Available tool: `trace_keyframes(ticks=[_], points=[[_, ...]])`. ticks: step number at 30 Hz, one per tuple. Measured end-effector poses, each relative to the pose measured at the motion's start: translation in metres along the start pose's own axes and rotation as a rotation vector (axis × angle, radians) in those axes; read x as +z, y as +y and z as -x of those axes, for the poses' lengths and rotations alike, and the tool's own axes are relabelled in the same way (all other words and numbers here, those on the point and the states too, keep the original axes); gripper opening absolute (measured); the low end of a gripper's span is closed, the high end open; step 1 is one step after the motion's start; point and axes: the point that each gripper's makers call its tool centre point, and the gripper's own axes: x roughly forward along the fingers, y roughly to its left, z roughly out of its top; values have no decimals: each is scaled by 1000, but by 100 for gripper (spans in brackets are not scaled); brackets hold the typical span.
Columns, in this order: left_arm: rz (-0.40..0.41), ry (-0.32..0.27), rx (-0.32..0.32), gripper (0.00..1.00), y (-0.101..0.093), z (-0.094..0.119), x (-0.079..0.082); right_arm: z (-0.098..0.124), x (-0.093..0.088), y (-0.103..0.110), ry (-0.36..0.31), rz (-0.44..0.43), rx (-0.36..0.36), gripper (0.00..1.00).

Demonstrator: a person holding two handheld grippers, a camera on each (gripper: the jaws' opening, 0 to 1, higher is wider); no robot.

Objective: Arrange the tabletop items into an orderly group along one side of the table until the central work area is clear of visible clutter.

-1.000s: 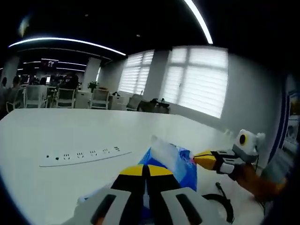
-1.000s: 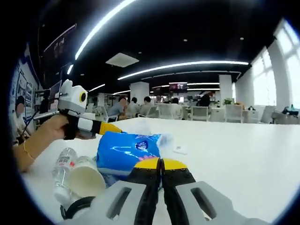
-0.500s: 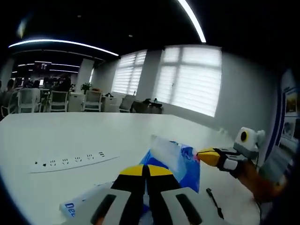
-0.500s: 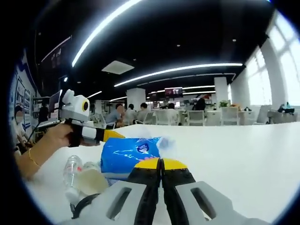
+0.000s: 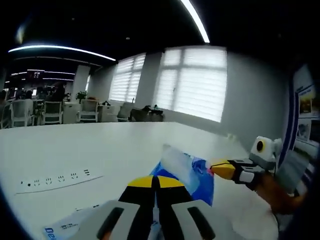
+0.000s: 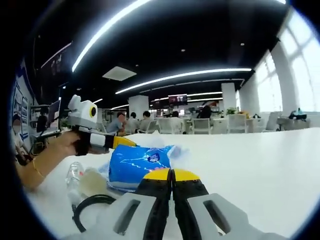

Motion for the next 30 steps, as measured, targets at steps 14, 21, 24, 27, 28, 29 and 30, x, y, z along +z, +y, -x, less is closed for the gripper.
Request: trace_keyframes(ticks=[14, 21, 24, 27, 28, 29, 30], points=[[-2, 10, -47, 0, -16, -26, -5, 13, -5, -23, -19, 10, -46, 0], [-27, 23, -53, 0, -21, -35, -5, 15, -9, -27, 1, 66, -65, 0], [-39, 28, -56, 0, -22, -38, -7, 16, -9, -29, 5, 73, -74, 0], [-35, 36, -65, 0, -23, -40, -11, 18, -10, -34, 11, 64, -80, 0], [-35, 38, -65, 0, -24, -41, -11, 19, -10, -34, 9, 61, -80, 0], [-33, 38, -66, 0, -24, -41, -11, 19, -10, -34, 9, 59, -80, 0], [-35, 37, -65, 0, -24, -40, -11, 18, -12, -32, 16, 66, -79, 0]])
